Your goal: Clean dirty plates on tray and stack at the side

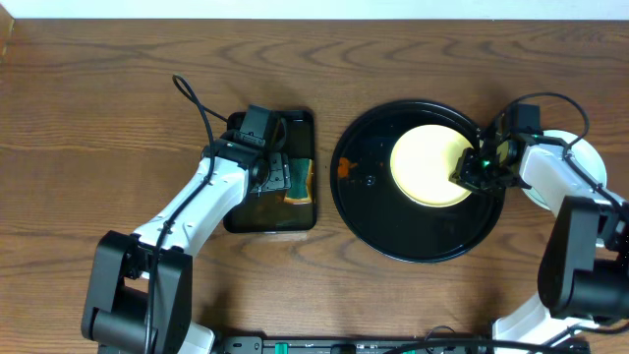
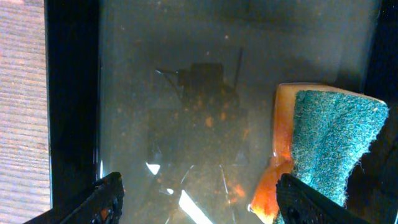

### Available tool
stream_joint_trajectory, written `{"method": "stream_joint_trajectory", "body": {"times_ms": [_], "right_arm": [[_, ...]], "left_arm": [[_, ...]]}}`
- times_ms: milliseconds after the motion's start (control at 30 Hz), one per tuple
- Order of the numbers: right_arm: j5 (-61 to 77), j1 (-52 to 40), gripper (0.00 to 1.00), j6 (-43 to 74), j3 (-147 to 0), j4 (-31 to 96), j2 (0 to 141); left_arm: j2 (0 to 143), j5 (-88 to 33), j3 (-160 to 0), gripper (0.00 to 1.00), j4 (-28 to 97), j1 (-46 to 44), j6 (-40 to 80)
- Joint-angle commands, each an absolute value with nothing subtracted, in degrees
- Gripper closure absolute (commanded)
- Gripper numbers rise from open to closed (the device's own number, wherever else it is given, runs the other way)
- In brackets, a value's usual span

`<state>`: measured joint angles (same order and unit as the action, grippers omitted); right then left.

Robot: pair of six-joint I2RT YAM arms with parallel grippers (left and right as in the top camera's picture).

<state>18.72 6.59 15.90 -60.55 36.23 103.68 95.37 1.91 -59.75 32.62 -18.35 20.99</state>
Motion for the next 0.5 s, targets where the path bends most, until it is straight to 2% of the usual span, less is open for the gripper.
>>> {"method": "stream_joint_trajectory", "body": {"times_ms": [0,200,467], "right_arm": [[16.0,7.1,0.78,15.4,-60.8,36.3,96.0],[5.2,7.2,0.69,15.4,-60.7,39.5,91.1],[5.6,7.2,0.71,15.8,-58.8,40.1,96.4]], "left_arm": [[95.4,3.0,-60.2,0.21,32.8,-18.3,21.4],[95.4,3.0,-60.2,0.21,32.8,-18.3,21.4],[95.4,3.0,-60.2,0.21,32.8,-18.3,21.3]]}}
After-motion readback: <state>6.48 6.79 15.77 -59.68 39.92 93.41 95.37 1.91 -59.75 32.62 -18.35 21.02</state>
